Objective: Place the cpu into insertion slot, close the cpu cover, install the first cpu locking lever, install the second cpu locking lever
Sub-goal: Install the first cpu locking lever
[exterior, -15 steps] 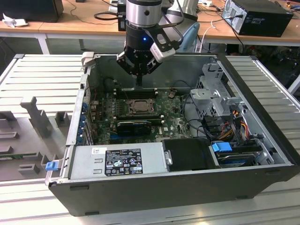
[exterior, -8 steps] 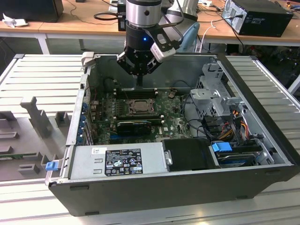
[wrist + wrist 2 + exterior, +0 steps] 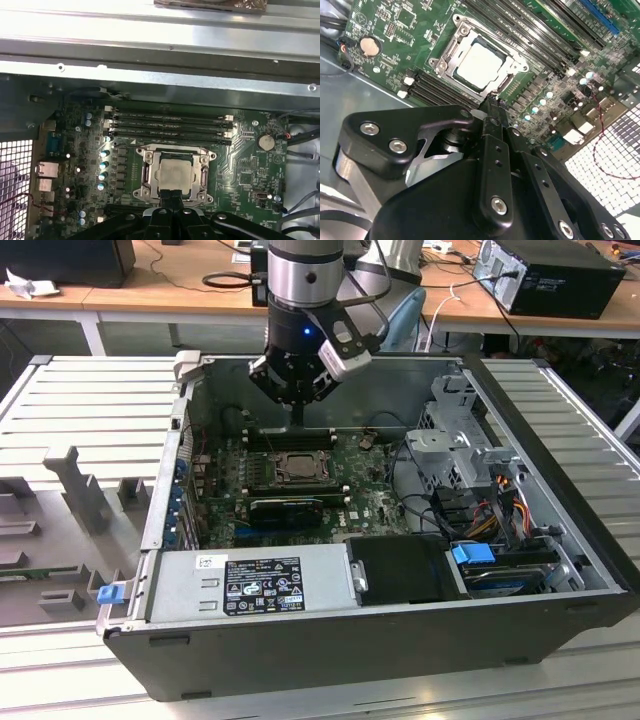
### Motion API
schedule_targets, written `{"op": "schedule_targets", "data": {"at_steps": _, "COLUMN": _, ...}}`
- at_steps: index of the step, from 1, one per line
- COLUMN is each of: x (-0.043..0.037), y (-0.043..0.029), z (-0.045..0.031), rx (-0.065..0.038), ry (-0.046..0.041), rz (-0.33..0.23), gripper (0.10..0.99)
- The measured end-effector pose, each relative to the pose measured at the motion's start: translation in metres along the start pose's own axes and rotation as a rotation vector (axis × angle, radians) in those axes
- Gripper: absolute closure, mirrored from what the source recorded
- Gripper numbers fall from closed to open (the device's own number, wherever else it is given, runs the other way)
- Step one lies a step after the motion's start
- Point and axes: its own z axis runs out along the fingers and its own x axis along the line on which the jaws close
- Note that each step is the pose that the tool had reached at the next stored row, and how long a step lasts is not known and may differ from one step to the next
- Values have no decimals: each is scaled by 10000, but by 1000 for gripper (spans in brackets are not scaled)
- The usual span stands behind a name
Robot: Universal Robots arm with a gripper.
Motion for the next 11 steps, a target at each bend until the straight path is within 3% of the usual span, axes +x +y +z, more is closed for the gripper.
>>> {"op": "schedule_targets", "data": {"at_steps": 3, "x": 95, "y": 4, "z": 40, "rx": -17, "ry": -52, "rz": 1, "gripper": 980}}
{"op": "schedule_targets", "data": {"at_steps": 7, "x": 104, "y": 1, "z": 116, "rx": -16, "ry": -58, "rz": 64, "gripper": 980}}
{"op": "schedule_targets", "data": {"at_steps": 11, "x": 109, "y": 0, "z": 199, "rx": -16, "ry": -73, "rz": 512, "gripper": 980}}
